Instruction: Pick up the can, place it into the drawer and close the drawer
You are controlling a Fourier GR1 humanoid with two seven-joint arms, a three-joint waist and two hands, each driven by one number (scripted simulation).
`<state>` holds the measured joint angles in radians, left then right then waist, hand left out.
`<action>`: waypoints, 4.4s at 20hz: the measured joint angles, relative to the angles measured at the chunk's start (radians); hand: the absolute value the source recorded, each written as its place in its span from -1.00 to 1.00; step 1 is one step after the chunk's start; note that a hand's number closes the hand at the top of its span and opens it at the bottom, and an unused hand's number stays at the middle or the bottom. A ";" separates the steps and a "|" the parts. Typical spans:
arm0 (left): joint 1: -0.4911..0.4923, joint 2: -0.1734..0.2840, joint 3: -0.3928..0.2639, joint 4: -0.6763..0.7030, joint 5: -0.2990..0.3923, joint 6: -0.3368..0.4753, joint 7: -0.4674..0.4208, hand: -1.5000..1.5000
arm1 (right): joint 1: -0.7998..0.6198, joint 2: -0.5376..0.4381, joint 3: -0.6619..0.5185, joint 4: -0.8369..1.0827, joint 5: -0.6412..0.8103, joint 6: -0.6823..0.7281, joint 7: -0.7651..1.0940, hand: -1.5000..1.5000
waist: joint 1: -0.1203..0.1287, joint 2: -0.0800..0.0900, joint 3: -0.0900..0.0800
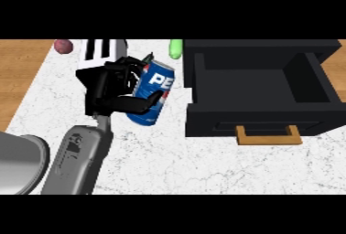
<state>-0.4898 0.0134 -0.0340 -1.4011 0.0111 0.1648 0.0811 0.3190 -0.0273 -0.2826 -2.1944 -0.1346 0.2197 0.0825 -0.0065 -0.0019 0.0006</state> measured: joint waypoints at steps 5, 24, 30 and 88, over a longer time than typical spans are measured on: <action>-0.156 -0.009 -0.065 0.047 -0.015 0.096 0.084 1.00 | -0.010 0.006 -0.009 -0.004 0.001 -0.007 0.006 -1.00 | -0.006 0.001 0.000; -0.744 -0.013 -0.192 0.475 0.121 0.359 0.175 1.00 | -0.050 0.010 0.012 0.010 0.028 -0.010 0.021 -1.00 | -0.027 0.007 0.000; -0.858 -0.013 -0.205 0.636 0.190 0.373 0.137 1.00 | -0.048 0.008 0.008 0.019 0.028 0.001 0.014 -1.00 | -0.034 0.009 0.001; -0.918 -0.013 -0.578 1.019 0.613 0.623 -0.170 -1.00 | -0.209 -0.099 0.057 -0.017 0.224 -0.012 -0.008 -1.00 | -0.114 0.031 0.001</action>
<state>-1.4083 0.0000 -0.6124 -0.3825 0.6239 0.7875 -0.0890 0.1098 -0.1261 -0.2253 -2.2113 0.0898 0.2080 0.0746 -0.1209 0.0294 0.0014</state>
